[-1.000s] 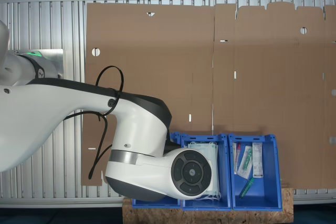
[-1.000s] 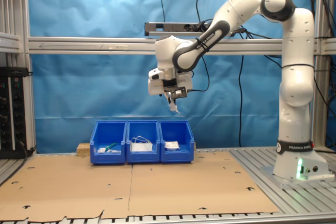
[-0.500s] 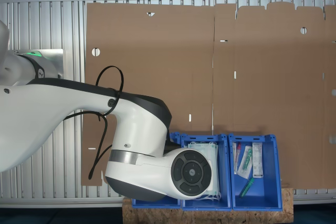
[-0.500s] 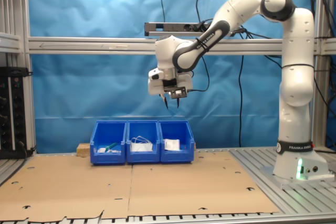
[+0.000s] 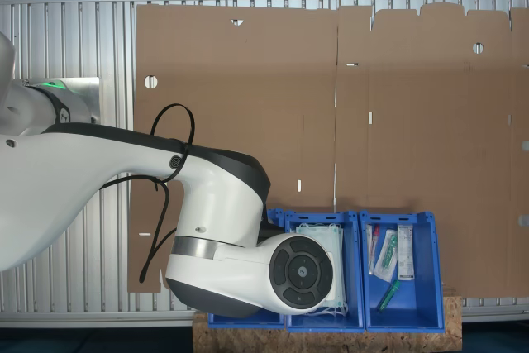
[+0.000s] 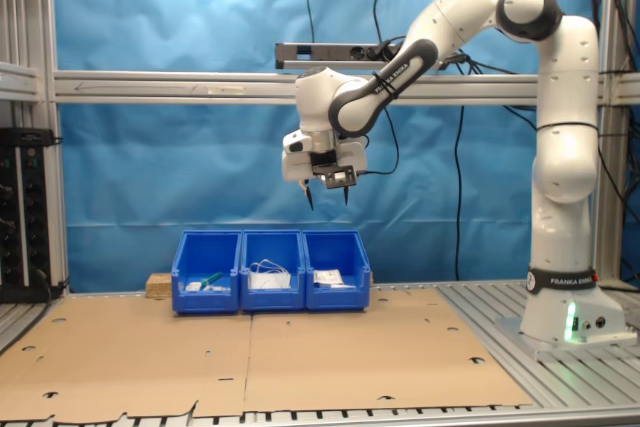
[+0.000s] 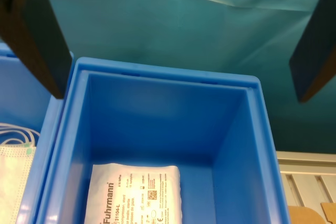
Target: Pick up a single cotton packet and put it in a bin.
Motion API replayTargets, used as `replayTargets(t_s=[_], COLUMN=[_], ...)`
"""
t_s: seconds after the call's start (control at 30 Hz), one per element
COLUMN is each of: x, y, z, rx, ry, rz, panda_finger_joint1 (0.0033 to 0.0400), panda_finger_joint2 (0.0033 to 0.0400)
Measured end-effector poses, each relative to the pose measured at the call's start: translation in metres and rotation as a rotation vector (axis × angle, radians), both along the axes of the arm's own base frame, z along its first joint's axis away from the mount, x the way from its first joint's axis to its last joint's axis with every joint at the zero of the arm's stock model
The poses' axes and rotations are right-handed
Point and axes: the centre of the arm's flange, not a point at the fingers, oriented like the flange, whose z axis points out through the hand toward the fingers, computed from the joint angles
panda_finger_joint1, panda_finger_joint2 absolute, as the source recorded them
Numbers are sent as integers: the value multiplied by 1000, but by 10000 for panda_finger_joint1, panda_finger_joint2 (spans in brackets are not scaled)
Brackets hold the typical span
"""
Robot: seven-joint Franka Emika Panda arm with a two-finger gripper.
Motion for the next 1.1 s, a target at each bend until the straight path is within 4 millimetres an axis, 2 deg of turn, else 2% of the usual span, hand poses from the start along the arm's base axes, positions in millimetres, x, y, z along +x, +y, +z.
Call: replayTargets(t_s=[1.1], x=[0], y=[0], z=[0], rx=[0], ry=[0], rz=[0], panda_finger_joint1=[400], panda_finger_joint2=[400])
